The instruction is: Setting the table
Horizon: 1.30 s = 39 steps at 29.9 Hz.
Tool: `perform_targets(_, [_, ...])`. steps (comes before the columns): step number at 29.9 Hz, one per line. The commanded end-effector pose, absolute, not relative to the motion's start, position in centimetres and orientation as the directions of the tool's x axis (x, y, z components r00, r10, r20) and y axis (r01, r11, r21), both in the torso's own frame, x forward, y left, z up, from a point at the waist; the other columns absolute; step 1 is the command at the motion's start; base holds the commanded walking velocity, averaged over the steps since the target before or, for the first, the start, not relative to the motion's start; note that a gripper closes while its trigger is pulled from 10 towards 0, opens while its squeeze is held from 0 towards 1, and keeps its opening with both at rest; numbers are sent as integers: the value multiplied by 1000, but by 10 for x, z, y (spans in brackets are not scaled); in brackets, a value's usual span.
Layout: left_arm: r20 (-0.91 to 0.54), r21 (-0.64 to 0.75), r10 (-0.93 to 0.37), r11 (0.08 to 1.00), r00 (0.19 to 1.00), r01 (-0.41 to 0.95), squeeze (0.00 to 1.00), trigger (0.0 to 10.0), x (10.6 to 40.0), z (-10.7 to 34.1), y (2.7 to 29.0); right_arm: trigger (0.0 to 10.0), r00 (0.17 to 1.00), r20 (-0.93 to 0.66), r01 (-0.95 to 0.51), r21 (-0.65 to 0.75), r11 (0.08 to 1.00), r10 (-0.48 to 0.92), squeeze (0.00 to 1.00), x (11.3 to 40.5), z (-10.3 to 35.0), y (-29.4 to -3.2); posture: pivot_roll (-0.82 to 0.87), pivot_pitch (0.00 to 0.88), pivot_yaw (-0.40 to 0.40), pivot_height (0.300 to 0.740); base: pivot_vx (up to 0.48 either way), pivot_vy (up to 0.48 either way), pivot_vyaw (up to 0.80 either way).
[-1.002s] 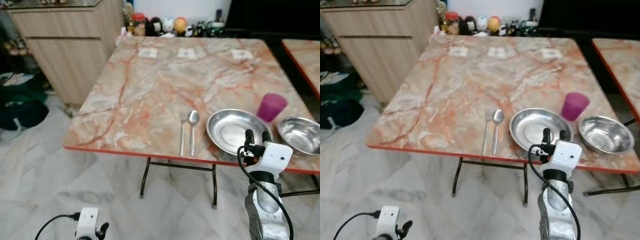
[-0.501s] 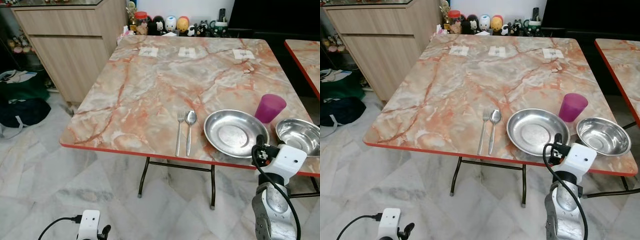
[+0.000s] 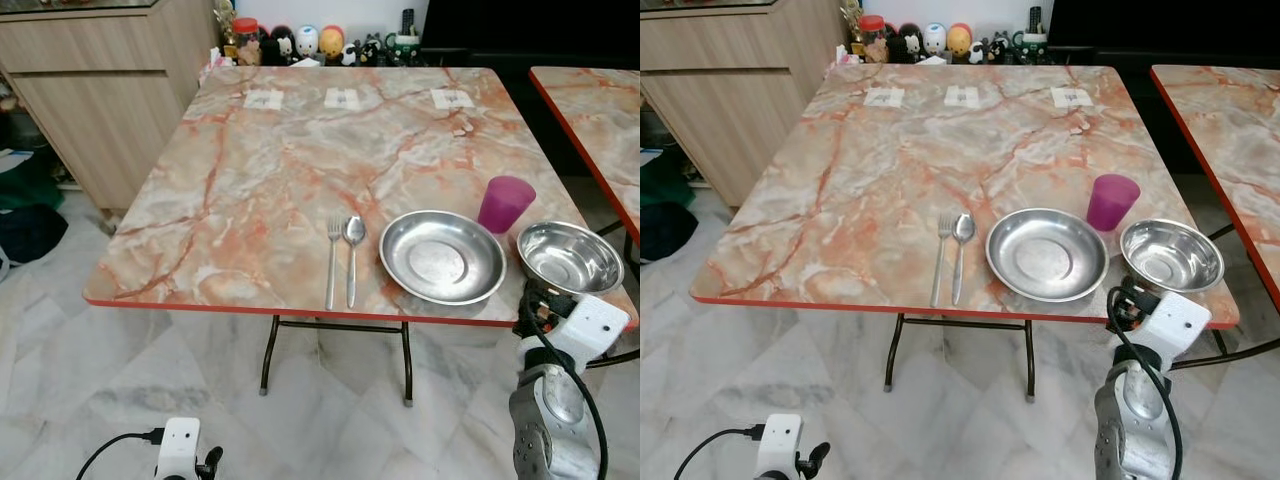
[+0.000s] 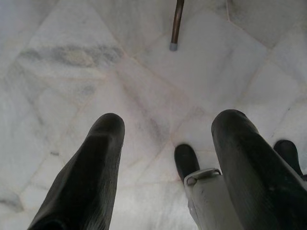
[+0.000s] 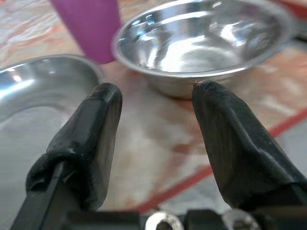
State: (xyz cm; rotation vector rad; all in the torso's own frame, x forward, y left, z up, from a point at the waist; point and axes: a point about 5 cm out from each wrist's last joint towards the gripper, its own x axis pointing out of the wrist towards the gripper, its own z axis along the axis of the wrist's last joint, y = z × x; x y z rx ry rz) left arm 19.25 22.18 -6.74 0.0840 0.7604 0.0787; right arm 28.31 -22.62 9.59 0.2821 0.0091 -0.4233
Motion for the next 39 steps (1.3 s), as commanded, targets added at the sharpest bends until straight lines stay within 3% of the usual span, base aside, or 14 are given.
perform_targets(1, [-708, 109, 104, 993, 699, -37, 0, 10000, 184, -72, 224, 10000, 918, -101, 395, 298, 869, -383, 0, 287, 92, -224, -114, 121, 24, 740, 0, 0, 0])
perform_targets(14, [-712, 113, 105, 993, 694, -34, 0, 10000, 183, -72, 226, 10000, 913, -140, 406, 403, 820, -383, 0, 303, 95, -222, -103, 123, 28, 740, 0, 0, 0])
perform_targets(39, [-718, 118, 103, 993, 688, -26, 0, 10000, 182, -73, 226, 10000, 923, -211, 384, 433, 815, -323, 0, 325, 91, -217, -95, 126, 33, 740, 0, 0, 0])
